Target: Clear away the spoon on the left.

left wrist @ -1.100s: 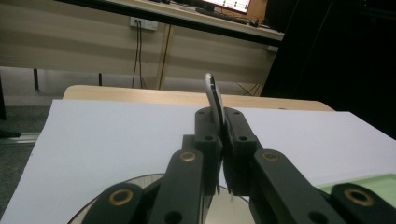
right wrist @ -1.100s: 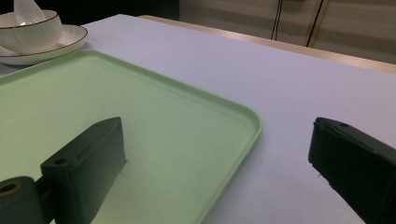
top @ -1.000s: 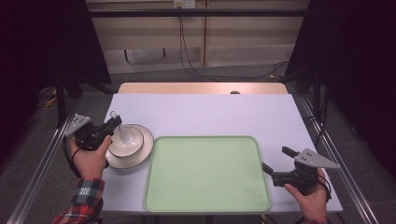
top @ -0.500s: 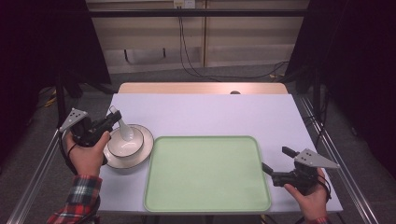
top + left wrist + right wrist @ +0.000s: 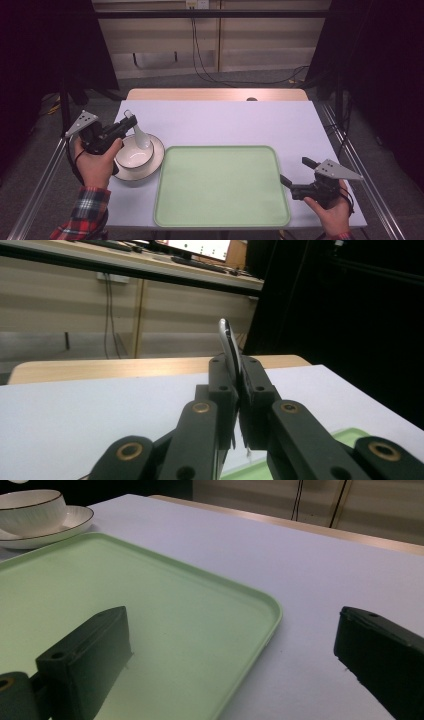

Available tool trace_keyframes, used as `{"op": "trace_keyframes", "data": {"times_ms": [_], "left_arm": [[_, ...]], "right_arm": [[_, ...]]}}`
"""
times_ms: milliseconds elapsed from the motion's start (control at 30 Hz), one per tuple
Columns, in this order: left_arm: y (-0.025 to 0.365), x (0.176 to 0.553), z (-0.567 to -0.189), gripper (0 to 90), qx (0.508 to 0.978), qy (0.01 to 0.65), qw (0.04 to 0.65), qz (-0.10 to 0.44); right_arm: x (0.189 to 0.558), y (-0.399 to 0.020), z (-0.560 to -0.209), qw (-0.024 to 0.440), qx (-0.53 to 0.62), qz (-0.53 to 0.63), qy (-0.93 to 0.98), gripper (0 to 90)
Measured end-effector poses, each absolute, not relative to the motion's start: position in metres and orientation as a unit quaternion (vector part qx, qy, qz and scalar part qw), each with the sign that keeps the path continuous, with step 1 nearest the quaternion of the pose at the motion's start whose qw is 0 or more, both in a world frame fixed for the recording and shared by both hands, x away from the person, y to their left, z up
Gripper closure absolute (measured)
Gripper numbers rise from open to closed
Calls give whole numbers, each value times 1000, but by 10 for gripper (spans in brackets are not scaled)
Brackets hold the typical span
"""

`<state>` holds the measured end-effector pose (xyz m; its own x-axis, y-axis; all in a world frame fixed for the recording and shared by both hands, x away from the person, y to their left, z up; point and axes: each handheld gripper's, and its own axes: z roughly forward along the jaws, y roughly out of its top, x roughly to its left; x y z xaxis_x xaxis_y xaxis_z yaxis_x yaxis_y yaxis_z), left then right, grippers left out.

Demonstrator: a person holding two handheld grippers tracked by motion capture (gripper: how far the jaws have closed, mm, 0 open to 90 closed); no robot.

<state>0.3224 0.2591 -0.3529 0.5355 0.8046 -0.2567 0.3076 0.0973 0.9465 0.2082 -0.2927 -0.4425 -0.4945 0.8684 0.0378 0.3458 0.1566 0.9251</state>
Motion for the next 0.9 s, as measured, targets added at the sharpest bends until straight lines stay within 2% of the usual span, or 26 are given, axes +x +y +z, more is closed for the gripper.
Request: {"op": "trace_keyframes", "data": {"times_ms": [900], "left_arm": [[216,312,-361,856,677,395,602,153]], "right_arm": [[207,-294,-443,259,414,495,719,3]]}}
